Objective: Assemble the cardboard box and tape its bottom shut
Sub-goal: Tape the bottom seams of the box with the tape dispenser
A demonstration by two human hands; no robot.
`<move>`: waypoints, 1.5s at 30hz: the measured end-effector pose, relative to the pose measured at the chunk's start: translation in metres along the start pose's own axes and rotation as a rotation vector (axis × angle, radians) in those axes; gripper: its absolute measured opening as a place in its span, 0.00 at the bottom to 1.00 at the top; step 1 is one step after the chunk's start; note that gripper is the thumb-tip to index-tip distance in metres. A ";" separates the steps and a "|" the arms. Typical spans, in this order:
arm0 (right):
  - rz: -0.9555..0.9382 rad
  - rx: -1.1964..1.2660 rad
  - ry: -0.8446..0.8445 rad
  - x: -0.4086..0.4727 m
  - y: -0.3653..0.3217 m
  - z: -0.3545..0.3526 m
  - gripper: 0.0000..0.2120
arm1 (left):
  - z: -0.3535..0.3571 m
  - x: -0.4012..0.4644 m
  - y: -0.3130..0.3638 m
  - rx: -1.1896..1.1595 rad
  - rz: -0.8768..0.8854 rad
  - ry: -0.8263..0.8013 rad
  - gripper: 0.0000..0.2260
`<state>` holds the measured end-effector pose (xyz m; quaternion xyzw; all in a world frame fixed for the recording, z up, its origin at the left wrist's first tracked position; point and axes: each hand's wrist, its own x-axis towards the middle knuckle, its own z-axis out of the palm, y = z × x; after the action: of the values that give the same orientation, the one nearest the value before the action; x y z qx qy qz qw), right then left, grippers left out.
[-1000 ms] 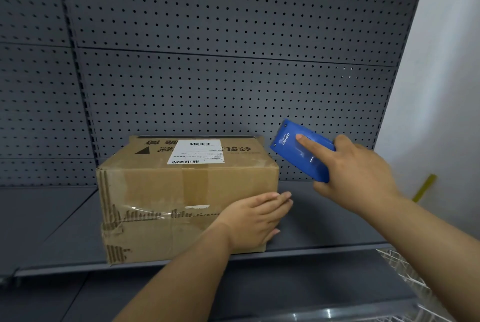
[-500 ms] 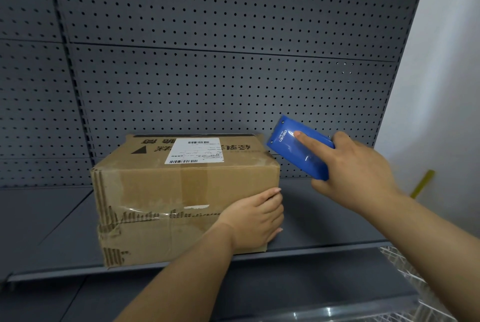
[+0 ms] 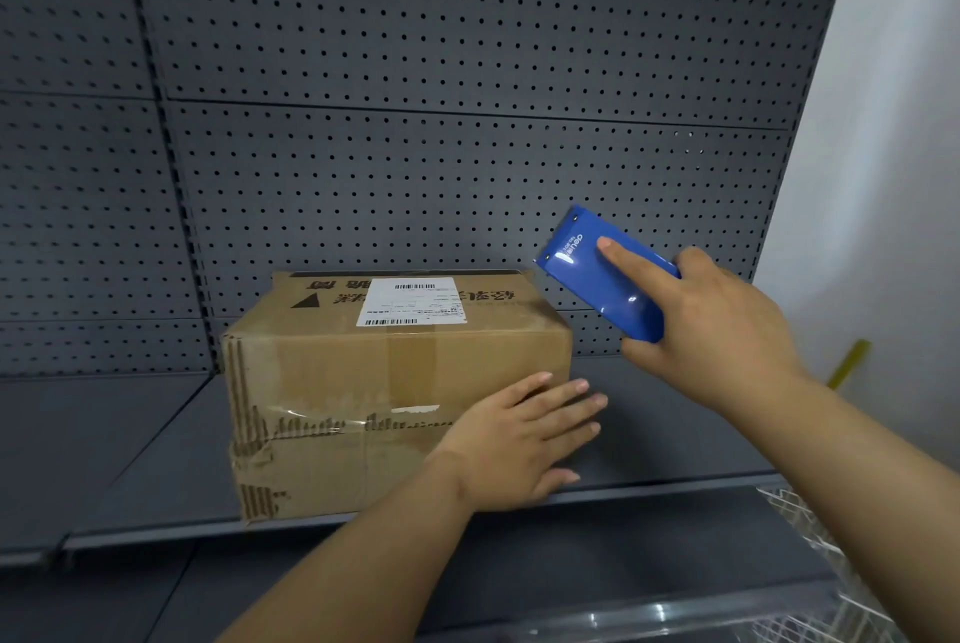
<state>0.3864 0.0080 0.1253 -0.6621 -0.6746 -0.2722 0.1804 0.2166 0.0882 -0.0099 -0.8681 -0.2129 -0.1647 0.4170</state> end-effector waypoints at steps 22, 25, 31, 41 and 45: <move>-0.130 0.189 0.234 -0.052 -0.080 -0.031 0.44 | -0.151 -0.021 -0.126 -1.957 -1.170 0.103 0.14; -0.116 0.195 0.214 -0.057 -0.087 -0.033 0.44 | -0.158 -0.025 -0.127 -1.958 -1.134 0.052 0.16; -0.115 0.212 0.185 -0.065 -0.095 -0.038 0.43 | -0.164 -0.034 -0.127 -1.956 -1.016 -0.020 0.16; -0.105 0.227 0.135 -0.073 -0.101 -0.038 0.44 | -0.158 -0.039 -0.129 -1.993 -1.097 -0.034 0.14; -0.081 0.242 0.143 -0.077 -0.102 -0.037 0.44 | -0.150 -0.040 -0.128 -2.075 -1.137 -0.082 0.11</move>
<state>0.2851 -0.0731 0.0947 -0.5866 -0.7141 -0.2422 0.2954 0.1012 0.0318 0.1452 -0.5768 -0.3461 -0.3927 -0.6272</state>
